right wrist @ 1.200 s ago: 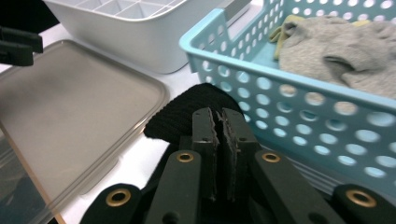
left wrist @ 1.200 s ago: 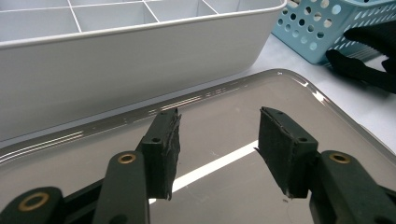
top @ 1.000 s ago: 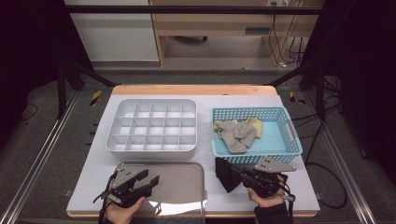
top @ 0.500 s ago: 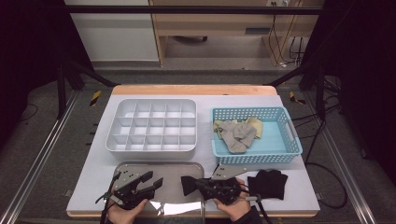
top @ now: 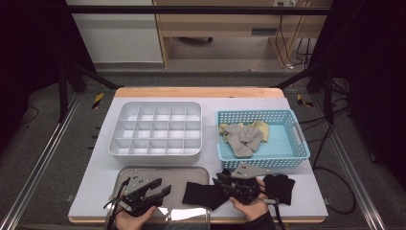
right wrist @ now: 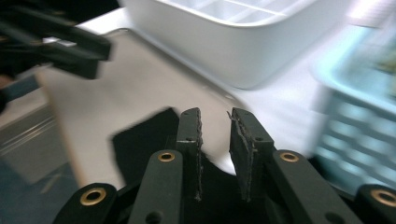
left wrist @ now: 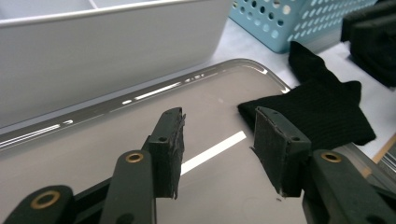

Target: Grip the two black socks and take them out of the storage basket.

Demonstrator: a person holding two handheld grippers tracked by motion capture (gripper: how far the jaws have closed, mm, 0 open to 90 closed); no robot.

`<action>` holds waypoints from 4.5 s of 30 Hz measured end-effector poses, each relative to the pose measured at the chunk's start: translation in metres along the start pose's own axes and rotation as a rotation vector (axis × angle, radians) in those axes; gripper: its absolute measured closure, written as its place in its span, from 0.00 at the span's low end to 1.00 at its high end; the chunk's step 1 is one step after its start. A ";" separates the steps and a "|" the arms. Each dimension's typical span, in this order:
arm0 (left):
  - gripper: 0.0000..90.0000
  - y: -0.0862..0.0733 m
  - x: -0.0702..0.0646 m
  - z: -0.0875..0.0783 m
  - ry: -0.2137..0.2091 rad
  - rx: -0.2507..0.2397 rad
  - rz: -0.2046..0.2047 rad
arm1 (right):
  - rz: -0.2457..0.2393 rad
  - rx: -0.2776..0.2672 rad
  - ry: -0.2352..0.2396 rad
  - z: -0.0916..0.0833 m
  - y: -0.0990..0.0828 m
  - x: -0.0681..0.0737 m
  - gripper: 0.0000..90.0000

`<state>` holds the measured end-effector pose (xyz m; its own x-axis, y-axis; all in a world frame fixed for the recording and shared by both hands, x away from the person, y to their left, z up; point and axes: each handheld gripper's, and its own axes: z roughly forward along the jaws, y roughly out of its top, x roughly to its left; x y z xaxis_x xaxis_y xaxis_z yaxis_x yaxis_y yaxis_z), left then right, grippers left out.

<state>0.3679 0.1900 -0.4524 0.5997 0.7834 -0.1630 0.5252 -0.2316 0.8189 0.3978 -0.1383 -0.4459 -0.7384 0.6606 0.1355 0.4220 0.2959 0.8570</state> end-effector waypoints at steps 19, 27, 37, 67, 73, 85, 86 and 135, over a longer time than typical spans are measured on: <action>0.73 -0.001 -0.048 0.043 -0.052 0.183 0.094 | -0.006 0.079 0.015 0.016 -0.024 -0.013 0.68; 0.88 0.000 -0.045 0.045 -0.024 0.199 0.077 | 0.003 0.106 0.062 0.027 -0.025 -0.011 0.74; 1.00 0.003 -0.044 0.048 -0.025 0.202 0.097 | 0.021 0.116 0.083 0.021 -0.019 -0.010 0.96; 0.99 0.011 -0.041 0.060 -0.046 0.219 0.089 | -0.041 -0.084 0.130 0.008 0.011 0.017 0.96; 0.99 0.011 -0.038 0.061 -0.041 0.216 0.073 | -0.058 -0.027 0.198 0.015 0.004 0.027 0.96; 0.96 0.012 -0.029 0.054 -0.047 0.200 0.041 | -0.080 0.130 0.297 0.033 -0.027 0.044 0.95; 0.95 0.013 -0.028 0.053 -0.049 0.194 0.035 | -0.080 0.133 0.304 0.033 -0.029 0.044 0.95; 0.97 0.021 -0.022 0.041 -0.018 0.066 0.120 | 0.011 0.053 0.055 0.018 0.000 0.016 0.97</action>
<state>0.3900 0.1444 -0.4543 0.6709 0.7376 -0.0760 0.4871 -0.3611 0.7952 0.3960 -0.1151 -0.4525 -0.7607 0.6254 0.1736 0.4566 0.3255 0.8280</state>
